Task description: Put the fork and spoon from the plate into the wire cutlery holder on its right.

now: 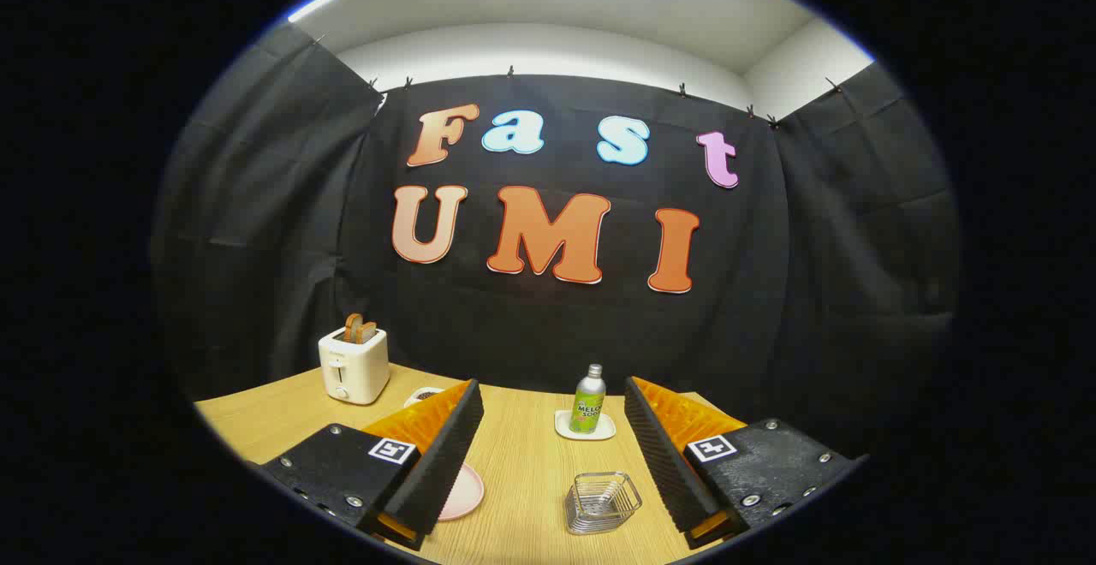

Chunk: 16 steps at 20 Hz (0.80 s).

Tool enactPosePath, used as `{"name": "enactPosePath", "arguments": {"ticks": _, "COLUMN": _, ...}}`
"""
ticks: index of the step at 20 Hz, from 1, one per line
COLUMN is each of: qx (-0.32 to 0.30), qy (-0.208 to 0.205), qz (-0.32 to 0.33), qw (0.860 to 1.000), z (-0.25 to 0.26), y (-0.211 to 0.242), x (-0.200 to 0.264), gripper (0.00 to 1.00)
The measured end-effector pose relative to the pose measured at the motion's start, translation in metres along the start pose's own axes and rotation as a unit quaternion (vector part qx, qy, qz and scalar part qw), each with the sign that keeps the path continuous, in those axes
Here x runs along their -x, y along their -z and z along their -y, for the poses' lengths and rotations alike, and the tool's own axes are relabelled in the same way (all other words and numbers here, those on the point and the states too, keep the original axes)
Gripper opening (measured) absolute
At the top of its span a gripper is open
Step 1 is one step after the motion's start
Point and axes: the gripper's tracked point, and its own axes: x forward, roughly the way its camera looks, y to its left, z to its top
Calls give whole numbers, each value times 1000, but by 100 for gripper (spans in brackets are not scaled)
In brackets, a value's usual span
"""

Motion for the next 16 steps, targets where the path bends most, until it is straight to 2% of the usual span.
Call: {"name": "enactPosePath", "arguments": {"ticks": 16, "qx": -10, "qy": -11, "qz": -20, "qw": 1000, "z": -10, "y": 18, "x": -3, "gripper": 99}}
